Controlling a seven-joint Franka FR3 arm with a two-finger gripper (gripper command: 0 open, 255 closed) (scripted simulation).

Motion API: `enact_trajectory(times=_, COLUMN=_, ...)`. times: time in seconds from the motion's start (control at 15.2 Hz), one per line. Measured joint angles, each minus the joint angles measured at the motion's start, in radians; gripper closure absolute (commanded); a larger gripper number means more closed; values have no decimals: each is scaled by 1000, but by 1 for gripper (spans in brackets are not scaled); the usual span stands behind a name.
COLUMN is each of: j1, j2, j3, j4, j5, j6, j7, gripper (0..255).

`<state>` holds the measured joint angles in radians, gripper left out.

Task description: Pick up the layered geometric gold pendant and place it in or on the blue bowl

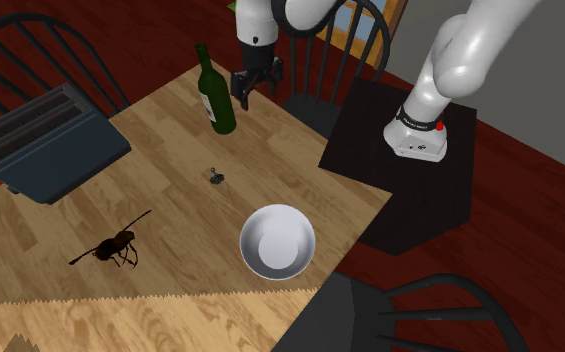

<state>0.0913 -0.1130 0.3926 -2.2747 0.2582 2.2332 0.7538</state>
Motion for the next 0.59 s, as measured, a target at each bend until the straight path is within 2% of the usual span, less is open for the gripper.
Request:
enact_trajectory(times=0.26, j1=20, j2=163, j3=33, j4=97, j5=-58, j6=58, j7=112, gripper=0)
enact_trajectory(times=0.59, j1=77, j2=367, j3=39, j4=248, j5=-147, j6=98, j7=257, gripper=0)
